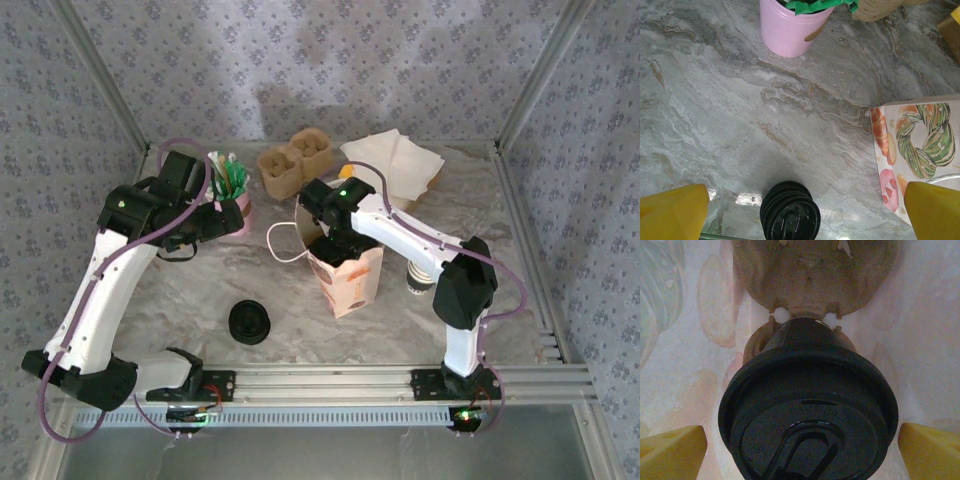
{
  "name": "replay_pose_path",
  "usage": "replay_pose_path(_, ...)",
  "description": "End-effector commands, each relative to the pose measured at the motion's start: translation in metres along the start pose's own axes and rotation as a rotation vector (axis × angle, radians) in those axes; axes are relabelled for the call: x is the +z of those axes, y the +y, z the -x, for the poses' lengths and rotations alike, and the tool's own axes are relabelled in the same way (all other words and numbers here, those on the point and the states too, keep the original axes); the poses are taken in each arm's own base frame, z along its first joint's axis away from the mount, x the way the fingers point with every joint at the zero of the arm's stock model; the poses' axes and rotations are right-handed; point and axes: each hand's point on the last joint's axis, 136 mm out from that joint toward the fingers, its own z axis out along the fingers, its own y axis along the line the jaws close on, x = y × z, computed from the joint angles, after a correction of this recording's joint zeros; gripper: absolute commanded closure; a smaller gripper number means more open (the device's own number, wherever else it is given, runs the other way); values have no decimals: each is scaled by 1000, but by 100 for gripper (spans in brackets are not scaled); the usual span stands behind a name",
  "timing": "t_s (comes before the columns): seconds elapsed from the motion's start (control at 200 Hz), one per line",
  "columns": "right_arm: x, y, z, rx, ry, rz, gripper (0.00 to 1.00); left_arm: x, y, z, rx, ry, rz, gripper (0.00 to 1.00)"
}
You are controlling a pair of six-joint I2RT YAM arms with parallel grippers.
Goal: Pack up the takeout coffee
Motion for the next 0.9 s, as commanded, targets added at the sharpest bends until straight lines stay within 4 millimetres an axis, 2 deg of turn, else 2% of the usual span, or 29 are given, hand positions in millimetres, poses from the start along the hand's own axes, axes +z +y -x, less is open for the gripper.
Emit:
replay_pose_path(0.0, -21, -3, -2, -6, -32, -3, 0, -8, 5, 4, -11, -22, 8, 0)
replay_pose_path(0.325, -29, -3, -1, 1, -49, -2, 0, -7, 2, 4, -7, -24, -3, 1)
replay_pose_path(0.565, -32, -3, 0, 5, -59, -3, 0, -6, -13, 2, 19, -10, -55, 4)
replay_pose_path(0.645, -30, -2, 0, 5, -57, -2, 0, -4, -26, -1, 25, 1, -109, 4)
replay_pose_path(0.78, -28, -2, -1, 8, -56, 0, 0, -1, -64, -6, 67, 22, -247, 5)
replay_pose_path(0.894, -26, -2, -2, 10, -57, -1, 0, 4, -89, -14, 127, 54, -291, 4)
